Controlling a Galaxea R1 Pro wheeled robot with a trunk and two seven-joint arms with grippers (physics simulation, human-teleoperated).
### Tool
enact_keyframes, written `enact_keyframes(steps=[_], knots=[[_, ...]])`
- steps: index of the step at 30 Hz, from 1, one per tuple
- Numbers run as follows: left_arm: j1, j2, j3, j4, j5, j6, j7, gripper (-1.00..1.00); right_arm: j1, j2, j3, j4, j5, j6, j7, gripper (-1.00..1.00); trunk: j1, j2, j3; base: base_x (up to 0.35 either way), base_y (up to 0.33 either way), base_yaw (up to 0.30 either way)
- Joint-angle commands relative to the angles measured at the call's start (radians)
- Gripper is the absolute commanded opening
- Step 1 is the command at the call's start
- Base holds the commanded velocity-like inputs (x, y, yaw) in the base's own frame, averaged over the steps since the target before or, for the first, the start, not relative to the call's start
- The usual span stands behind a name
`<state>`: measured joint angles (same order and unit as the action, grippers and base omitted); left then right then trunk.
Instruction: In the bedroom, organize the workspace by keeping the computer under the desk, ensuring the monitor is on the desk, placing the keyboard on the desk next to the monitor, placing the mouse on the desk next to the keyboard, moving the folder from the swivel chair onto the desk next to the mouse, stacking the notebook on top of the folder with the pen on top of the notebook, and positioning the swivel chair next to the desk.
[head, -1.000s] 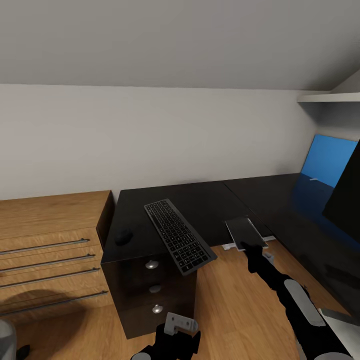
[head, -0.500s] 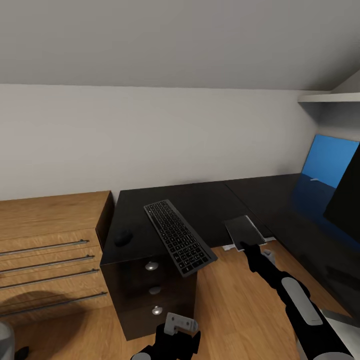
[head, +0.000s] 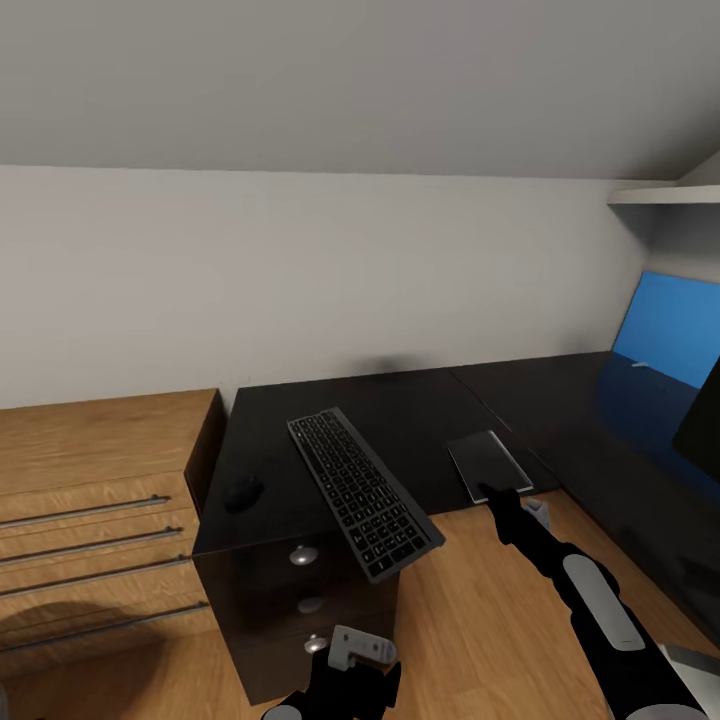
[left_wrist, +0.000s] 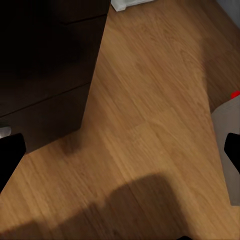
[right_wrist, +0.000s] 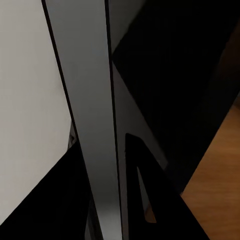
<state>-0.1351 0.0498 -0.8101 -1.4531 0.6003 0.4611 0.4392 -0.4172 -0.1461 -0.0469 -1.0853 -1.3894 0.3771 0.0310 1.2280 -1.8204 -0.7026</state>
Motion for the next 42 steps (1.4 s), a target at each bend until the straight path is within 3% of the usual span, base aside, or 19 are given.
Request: enact_keyframes(steps=[1,21,22,42], knots=[[-0.001,0.001,-0.003,-0.001,0.010,0.001,0.010,1.00,0.000,0.000,0.000,0.038,0.010,0.006,0.002,-1.00,0.000,0.000,-0.001,0.017,0.002,0.000],[-0.001,0.001,-0.003,-0.001,0.010,0.001,0.010,1.00,0.000,0.000,0.003,0.038,0.009,0.022,-0.002,-1.00,0.000,0.000,-0.001,0.002,0.000,0.000],[-0.001,0.001,-0.003,-0.001,0.010,0.001,0.010,1.00,0.000,0.000,0.003,0.038,0.009,0.022,-0.002,1.00,0.000,0.000,-0.001,0.000,0.000,0.000],[-0.001,0.001,-0.003,0.000,0.012,0.001,0.010,1.00,0.000,-0.002,0.002,0.038,0.009,0.023,-0.002,1.00,0.000,0.000,-0.001,0.000,0.000,0.000]])
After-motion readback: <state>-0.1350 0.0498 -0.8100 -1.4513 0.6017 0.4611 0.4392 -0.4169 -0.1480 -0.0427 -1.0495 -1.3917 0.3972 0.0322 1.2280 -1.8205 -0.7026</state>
